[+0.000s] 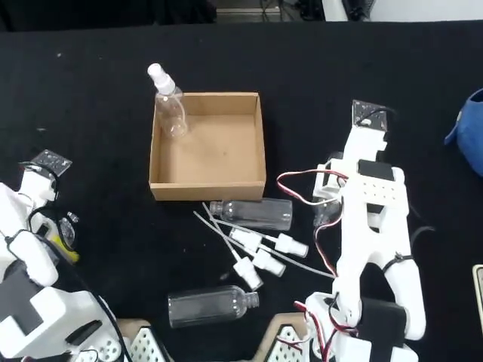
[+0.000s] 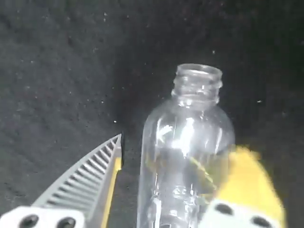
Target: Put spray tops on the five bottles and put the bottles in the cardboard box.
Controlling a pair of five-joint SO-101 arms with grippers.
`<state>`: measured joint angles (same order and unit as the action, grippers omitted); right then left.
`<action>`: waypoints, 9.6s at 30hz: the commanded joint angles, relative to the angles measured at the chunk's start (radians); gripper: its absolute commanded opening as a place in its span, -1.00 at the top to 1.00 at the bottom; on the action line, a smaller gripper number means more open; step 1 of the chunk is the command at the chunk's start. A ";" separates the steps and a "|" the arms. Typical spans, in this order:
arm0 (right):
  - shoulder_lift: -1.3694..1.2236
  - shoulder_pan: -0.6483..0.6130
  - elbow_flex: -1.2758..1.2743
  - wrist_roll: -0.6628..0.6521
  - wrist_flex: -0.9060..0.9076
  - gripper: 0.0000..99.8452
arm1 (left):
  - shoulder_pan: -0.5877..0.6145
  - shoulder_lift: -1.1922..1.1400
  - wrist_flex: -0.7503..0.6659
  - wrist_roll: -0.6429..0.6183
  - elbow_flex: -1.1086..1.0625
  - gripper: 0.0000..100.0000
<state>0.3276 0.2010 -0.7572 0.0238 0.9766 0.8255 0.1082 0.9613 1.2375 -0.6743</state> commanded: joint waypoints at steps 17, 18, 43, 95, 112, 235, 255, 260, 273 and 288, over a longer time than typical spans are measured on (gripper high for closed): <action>0.056 0.017 0.019 -0.009 0.015 0.98 | 0.107 0.161 0.127 -0.485 0.097 0.94; 0.065 0.017 0.039 -0.009 0.041 0.98 | 0.101 0.190 0.101 -0.535 0.065 0.94; 0.277 -0.258 -0.025 -0.970 0.529 0.75 | -0.202 0.439 -0.187 -1.405 -0.199 0.94; 0.277 -0.368 -0.532 -0.927 -0.026 0.75 | -0.197 0.445 -0.198 -1.421 -0.280 0.94; 0.278 -0.359 -0.013 -1.025 0.598 0.98 | -0.197 0.445 -0.199 -1.419 -0.282 0.94; -0.058 0.571 0.024 -0.907 0.121 0.37 | -0.199 0.446 -0.204 -1.422 -0.295 0.94; -0.059 0.528 -0.180 -1.011 -0.127 0.50 | -0.197 0.446 -0.198 -1.422 -0.294 0.94; -0.059 0.529 -0.183 -0.945 -0.129 0.50 | -0.197 0.446 -0.198 -1.422 -0.294 0.94; -0.257 0.519 -0.035 -0.865 -0.120 0.64 | -0.197 0.446 -0.198 -1.418 -0.295 0.94; -0.038 0.471 0.219 -0.844 0.184 0.98 | -0.197 0.486 -0.193 -1.415 -0.308 0.94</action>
<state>0.1404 0.7181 -0.6437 -0.8677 1.0549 0.6291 0.5132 0.7710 -0.1741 -0.9720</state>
